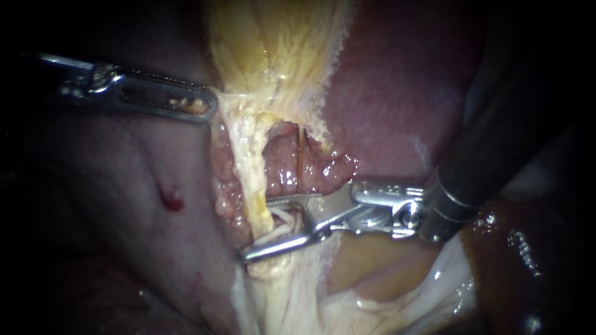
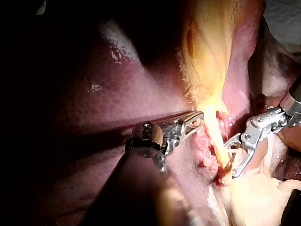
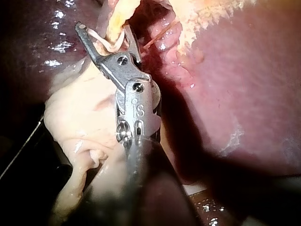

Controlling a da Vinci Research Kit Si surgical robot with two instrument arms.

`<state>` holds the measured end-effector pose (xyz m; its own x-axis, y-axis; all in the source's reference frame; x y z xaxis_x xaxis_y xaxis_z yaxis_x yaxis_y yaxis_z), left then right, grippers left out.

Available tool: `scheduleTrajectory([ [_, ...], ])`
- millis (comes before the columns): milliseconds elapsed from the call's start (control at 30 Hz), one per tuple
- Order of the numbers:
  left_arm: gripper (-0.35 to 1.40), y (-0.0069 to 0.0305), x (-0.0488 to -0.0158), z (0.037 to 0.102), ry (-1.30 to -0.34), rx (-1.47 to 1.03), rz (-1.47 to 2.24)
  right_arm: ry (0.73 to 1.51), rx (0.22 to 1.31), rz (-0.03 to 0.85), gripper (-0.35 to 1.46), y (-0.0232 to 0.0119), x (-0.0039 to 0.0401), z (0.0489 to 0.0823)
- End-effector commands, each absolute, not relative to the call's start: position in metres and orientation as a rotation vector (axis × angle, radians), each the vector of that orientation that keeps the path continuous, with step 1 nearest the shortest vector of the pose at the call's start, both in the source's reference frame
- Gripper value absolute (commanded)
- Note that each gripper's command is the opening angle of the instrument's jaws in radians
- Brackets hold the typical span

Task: Clipping first clip left tube

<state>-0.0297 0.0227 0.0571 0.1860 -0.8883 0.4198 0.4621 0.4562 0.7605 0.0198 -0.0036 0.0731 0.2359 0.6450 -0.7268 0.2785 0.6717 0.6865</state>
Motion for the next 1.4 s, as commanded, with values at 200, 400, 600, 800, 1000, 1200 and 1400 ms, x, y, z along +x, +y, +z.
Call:
scheduleTrajectory([
  [200, -0.35, 0.0227, -0.03, 0.0573, -0.968, 0.531, -1.019, 1.36, 0.857, 0.302, 0.5, -0.0038, 0.0206, 0.0731],
  [400, -0.35, 0.0228, -0.0301, 0.0573, -0.968, 0.531, -1.019, 1.36, 0.859, 0.299, 0.5, -0.0039, 0.0209, 0.0731],
  [600, -0.35, 0.0228, -0.0301, 0.0573, -0.968, 0.531, -1.019, 1.363, 0.871, 0.287, 0.5, -0.0044, 0.0208, 0.0725],
  [800, -0.35, 0.0228, -0.03, 0.0573, -0.968, 0.532, -1.018, 1.372, 0.895, 0.267, 0.5, -0.0053, 0.0209, 0.071],
  [1000, -0.35, 0.0228, -0.03, 0.0573, -0.968, 0.532, -1.018, 1.39, 0.916, 0.251, 0.5, -0.006, 0.0213, 0.07],
  [1200, -0.35, 0.0228, -0.0301, 0.0573, -0.968, 0.531, -1.018, 1.396, 0.924, 0.245, 0.5, -0.0062, 0.0217, 0.0696],
  [1400, -0.35, 0.0228, -0.03, 0.0573, -0.968, 0.532, -1.018, 1.405, 0.934, 0.24, 0.5, -0.0064, 0.0218, 0.0689],
])
